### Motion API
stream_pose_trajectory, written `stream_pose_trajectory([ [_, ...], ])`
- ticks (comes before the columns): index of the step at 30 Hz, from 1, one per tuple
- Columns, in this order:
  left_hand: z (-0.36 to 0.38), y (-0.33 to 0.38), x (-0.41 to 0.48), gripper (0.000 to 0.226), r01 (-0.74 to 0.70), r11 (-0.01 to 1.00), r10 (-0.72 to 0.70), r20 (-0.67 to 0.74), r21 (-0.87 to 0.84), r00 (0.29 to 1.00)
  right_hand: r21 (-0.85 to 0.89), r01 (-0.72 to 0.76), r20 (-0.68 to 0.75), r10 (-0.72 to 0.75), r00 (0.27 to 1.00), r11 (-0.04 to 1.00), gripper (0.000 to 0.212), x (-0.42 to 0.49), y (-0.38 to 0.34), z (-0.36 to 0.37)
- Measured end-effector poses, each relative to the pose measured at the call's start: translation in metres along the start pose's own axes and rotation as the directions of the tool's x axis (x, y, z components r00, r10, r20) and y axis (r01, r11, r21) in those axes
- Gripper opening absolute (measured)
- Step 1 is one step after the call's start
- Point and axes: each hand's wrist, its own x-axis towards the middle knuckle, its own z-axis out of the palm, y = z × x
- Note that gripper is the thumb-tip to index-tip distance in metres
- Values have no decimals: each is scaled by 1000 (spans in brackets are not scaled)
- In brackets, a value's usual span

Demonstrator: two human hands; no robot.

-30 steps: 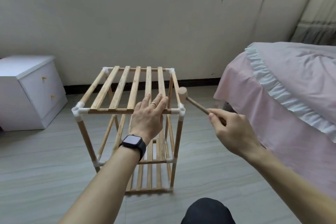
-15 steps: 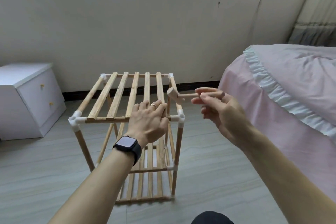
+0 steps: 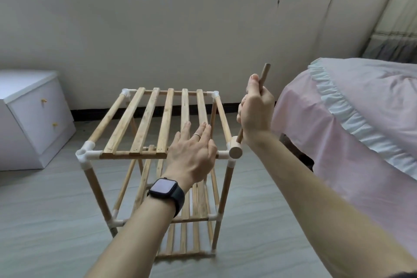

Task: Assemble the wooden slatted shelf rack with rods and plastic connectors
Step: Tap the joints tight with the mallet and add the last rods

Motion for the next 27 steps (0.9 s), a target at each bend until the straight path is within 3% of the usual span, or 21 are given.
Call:
stream_pose_trajectory([
  [5,-4,0,1,60,-8,1000,8,4,-8,1000,-80,98,68,-92,993,992,56,-12,-4,12],
  [9,-1,0,-1,60,-16,1000,16,1,-13,1000,117,179,0,-180,984,977,48,0,-23,15],
  [11,0,-1,1,60,-12,1000,12,13,-25,1000,40,223,18,-223,975,974,52,-19,-3,14],
  [14,2,2,1,62,-14,1000,14,-14,1,1000,2,207,124,-206,971,978,51,-28,5,19],
  [17,5,0,3,63,-24,1000,24,-27,6,999,173,185,62,-198,978,967,45,-16,-7,19],
  [21,5,3,0,64,-11,1000,11,-24,-3,1000,53,167,79,-171,982,984,47,-34,20,8],
  [24,-1,3,-1,64,-9,998,10,4,-66,1000,104,84,49,-90,995,991,45,-30,17,-3],
  [27,-11,-7,-1,64,-17,995,24,75,-96,997,105,152,-24,-151,988,983,47,-23,14,-19],
])
